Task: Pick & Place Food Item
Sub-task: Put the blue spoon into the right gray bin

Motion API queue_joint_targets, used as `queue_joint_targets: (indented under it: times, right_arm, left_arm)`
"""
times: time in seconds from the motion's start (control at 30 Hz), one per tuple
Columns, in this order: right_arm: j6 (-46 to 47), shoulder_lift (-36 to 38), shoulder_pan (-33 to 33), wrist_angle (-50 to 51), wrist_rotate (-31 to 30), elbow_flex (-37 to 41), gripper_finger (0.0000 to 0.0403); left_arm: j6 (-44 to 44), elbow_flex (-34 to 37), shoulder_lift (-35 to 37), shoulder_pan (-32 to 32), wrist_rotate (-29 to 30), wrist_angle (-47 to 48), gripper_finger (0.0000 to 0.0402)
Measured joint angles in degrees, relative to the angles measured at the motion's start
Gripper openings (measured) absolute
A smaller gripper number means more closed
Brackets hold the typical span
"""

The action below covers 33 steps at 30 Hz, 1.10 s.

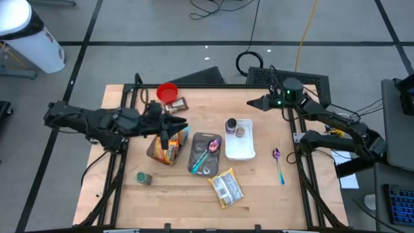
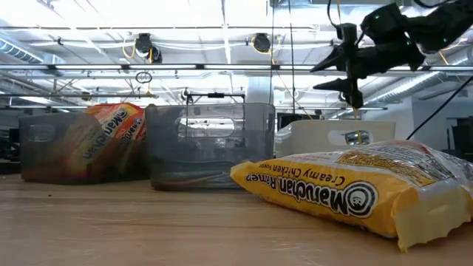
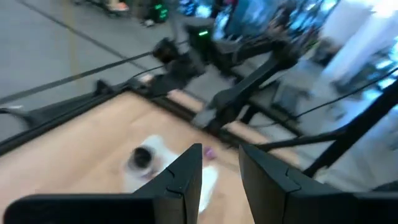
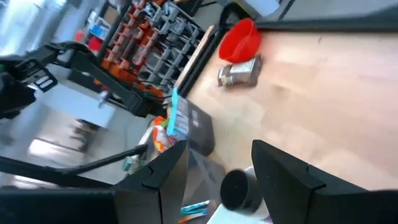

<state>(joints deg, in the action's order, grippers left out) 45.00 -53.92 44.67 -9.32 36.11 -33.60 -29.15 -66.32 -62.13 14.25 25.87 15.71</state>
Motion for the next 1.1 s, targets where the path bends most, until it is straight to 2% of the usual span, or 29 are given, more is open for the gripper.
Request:
queue_joint_targets:
  times: [0.1, 0.2, 0.3, 0.4, 0.57, 0.67, 0.77, 0.87, 1.1]
  right_arm:
    - [6.18, -0.01, -2.28, -12.58, 0.02, 4.35, 0.0171]
    - [10.69, 0.01, -4.97, -26.4, -1.95, 7.74, 0.0171]
    - [13.93, 0.01, -8.1, -38.48, -7.7, 9.96, 0.0171]
    - [14.71, 0.03, -11.99, -45.99, -15.95, 10.71, 0.0171]
    - [12.13, 0.03, -19.33, -53.37, -29.88, 10.73, 0.0171]
    - [8.83, 0.01, -23.72, -55.54, -36.48, 10.73, 0.0171]
    - [6.02, 0.0, -28.58, -55.77, -42.61, 10.08, 0.0171]
    - [1.38, -0.71, -33.8, -55.72, -45.28, 8.0, 0.0171]
    - [-4.69, -6.65, -46.59, -55.58, -45.28, 0.54, 0.0171]
  left_arm:
    - [-0.76, 0.83, 0.45, 3.39, 6.33, 4.45, 0.0113]
    - [-4.79, 5.02, 0.35, 5.33, 9.84, 5.51, 0.0113]
    - [-8.64, 11.1, 0.29, 6.17, 10.38, -1.43, 0.0113]
    - [-8.75, 17.97, 0.34, 6.5, 8.86, -14.17, 0.0113]
    - [-6.41, 26.56, 0.36, 6.5, 2.91, -35.94, 0.0113]
    - [-5.18, 28.65, 0.33, 6.48, 1.75, -42.55, 0.0113]
    - [-2.56, 28.6, 0.37, 5.96, 2.22, -45.16, 0.0113]
    - [1.18, 28.52, 0.33, 4.87, 2.67, -48.62, 0.0113]
    - [7.8, 28.48, 0.33, 0.13, 2.56, -55.47, 0.0113]
